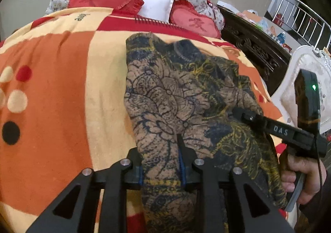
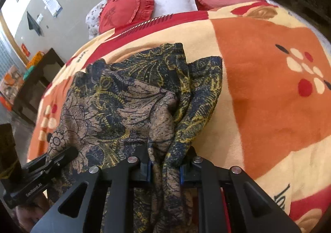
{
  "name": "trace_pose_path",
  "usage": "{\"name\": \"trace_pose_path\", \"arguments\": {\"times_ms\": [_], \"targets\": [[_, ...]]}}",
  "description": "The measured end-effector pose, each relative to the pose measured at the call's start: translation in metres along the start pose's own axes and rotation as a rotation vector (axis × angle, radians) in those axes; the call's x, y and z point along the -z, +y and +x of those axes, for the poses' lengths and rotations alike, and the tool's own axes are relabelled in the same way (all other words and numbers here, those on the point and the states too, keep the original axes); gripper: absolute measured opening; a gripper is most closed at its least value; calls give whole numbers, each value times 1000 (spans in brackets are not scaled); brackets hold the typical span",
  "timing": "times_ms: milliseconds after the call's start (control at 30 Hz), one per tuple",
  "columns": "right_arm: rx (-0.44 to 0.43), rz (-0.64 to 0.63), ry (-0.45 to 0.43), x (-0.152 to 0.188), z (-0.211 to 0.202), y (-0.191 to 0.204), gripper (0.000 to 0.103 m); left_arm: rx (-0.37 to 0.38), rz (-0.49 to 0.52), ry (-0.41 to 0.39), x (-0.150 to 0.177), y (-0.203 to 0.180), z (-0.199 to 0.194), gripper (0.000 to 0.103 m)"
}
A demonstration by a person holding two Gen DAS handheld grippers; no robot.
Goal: Fold small clothes
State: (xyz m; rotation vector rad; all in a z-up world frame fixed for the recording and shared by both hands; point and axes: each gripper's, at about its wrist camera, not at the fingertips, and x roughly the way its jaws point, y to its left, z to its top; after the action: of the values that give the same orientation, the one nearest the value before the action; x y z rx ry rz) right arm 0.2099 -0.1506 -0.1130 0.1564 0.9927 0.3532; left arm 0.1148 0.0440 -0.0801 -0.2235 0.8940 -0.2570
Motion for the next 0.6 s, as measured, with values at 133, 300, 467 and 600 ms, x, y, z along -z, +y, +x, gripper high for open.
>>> {"name": "trace_pose_path", "arguments": {"times_ms": [133,300,467,600], "targets": [[-4,-57,-57,13,-2,-2,33,23,-73,23,0,11,8,59],[-51,-30,-75,16,-1,-9,34,98,-63,-11,8,6,11,80],[-109,10,-71,15,3,-19,35,81,-56,1,3,1,11,35],[-92,-15,-65,13,2,-13,33,24,-31,-29,0,-10,-2,23]]}}
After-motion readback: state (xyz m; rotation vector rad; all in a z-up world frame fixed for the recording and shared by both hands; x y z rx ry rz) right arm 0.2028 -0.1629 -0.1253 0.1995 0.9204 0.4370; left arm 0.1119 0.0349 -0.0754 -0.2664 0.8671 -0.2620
